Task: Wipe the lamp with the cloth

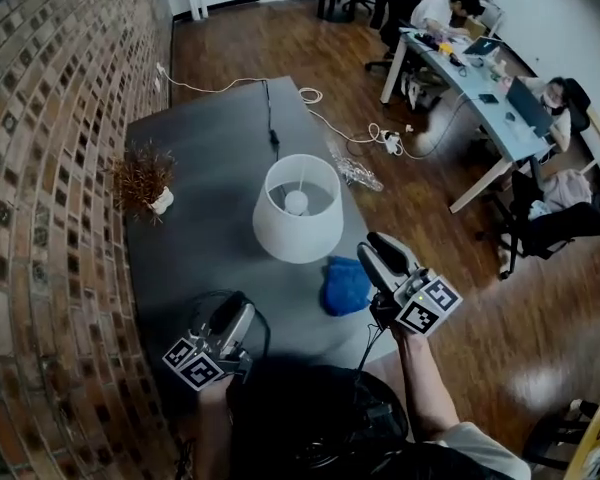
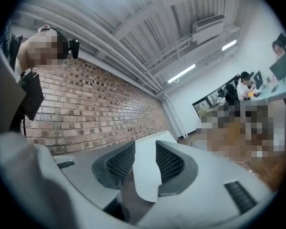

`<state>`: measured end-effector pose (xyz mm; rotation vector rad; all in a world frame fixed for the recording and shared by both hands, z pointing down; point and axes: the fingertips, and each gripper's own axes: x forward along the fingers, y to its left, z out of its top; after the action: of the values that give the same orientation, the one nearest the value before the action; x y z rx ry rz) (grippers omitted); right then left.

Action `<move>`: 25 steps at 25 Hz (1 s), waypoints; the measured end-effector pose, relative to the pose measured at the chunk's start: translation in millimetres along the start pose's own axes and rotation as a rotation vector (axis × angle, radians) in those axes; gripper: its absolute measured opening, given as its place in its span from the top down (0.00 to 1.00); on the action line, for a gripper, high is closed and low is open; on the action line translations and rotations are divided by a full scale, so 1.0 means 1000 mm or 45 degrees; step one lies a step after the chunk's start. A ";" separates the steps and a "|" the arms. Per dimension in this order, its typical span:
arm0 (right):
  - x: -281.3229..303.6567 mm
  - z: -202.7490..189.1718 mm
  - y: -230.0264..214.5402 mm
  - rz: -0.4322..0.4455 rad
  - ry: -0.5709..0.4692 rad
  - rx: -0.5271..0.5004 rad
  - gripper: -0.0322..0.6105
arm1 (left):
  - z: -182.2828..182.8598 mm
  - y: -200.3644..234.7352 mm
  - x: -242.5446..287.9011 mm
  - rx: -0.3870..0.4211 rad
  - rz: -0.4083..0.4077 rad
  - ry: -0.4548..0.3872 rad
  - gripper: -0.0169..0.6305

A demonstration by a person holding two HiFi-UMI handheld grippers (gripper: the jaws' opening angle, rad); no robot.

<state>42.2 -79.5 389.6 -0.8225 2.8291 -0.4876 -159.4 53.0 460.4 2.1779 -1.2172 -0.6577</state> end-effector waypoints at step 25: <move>0.012 -0.005 0.006 0.074 0.054 -0.074 0.75 | -0.006 -0.029 0.015 0.145 0.010 0.061 0.73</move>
<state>28.1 -80.0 391.8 -0.7464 2.9096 -0.4215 -131.0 53.5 443.5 2.2671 -1.2649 -0.5416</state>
